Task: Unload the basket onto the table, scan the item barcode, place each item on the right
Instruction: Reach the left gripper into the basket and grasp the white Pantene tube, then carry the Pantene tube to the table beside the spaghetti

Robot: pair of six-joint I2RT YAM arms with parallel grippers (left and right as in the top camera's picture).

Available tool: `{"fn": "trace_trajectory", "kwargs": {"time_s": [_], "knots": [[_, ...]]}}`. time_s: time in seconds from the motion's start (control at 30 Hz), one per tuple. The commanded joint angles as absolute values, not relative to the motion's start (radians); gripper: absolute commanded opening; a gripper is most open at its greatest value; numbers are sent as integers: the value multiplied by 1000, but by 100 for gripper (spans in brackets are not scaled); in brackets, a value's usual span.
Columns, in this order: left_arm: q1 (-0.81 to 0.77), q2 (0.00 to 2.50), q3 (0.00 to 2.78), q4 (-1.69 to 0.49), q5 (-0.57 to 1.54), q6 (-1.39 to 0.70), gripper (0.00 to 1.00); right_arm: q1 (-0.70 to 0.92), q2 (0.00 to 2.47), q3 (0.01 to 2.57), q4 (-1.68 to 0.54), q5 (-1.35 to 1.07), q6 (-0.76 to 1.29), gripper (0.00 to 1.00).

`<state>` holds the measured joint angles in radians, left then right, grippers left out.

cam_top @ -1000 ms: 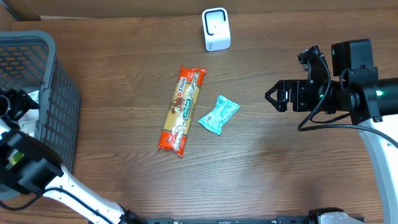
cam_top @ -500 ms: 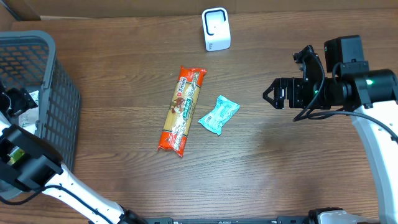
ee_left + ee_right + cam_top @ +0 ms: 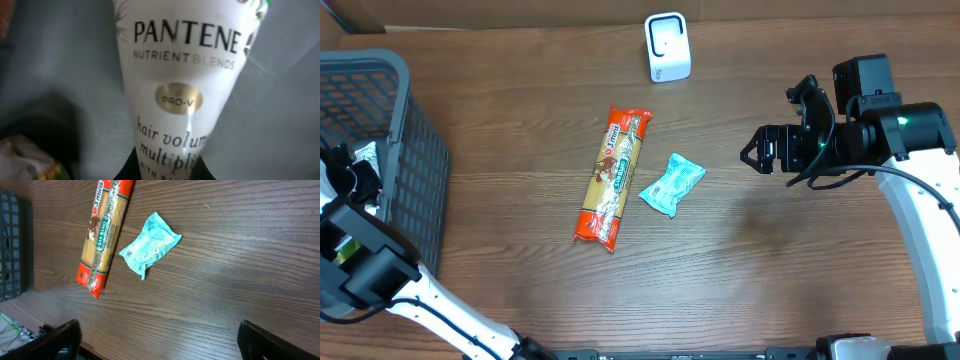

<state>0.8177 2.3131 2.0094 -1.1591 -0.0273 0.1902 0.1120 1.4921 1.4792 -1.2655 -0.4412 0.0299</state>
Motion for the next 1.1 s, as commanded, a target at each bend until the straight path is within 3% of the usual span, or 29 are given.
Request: {"fn": "trace_trajectory", "kwargs": {"time_s": [0.0,0.37,0.57,0.8,0.93,1.07], "knots": [[815,2322,2130,-1232,26,111,4,118,1488,1498,-1262,-447,25,100],[770,2122,2636,-1406,347,-33,4,118,1488,1498,-1258,-447,25,100],[733,1898,2735,-1414,511,-68,4,118,1488,1498,-1270,-447,25,100],[561,1724,2735,-1561,508,-67,4,118,1488,1498,-1282,-447,25,100],[398,1737,2716,-1690,384,-67,4,118,1488,1498,-1282,-447,25,100],[232,1747,2552,-1677,305,-64,4,118,1488,1498,-1285,-447,25,100]]}}
